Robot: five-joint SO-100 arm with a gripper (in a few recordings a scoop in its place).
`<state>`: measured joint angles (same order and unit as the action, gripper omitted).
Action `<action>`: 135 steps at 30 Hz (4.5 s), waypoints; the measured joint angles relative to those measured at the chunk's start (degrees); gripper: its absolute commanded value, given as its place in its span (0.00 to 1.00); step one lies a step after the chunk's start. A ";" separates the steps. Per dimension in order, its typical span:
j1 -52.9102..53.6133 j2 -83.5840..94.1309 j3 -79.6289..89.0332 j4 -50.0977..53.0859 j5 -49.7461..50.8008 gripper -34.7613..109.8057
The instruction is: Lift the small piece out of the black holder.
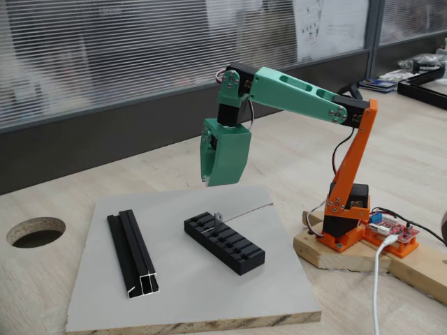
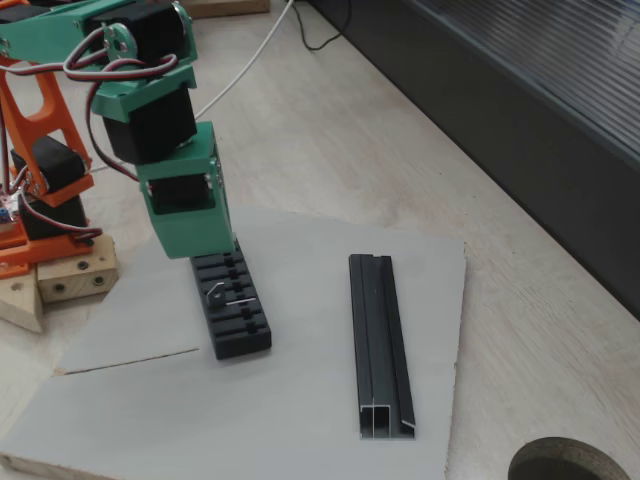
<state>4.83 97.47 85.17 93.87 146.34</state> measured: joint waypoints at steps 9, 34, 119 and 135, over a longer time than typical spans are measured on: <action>0.00 0.00 2.46 -0.35 0.00 0.35; -5.01 0.00 8.35 -0.35 0.00 0.56; -1.23 -10.46 14.24 -5.27 -8.61 0.56; -1.49 -6.50 14.24 -5.27 -8.96 0.56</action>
<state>3.34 90.97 99.40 88.59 137.37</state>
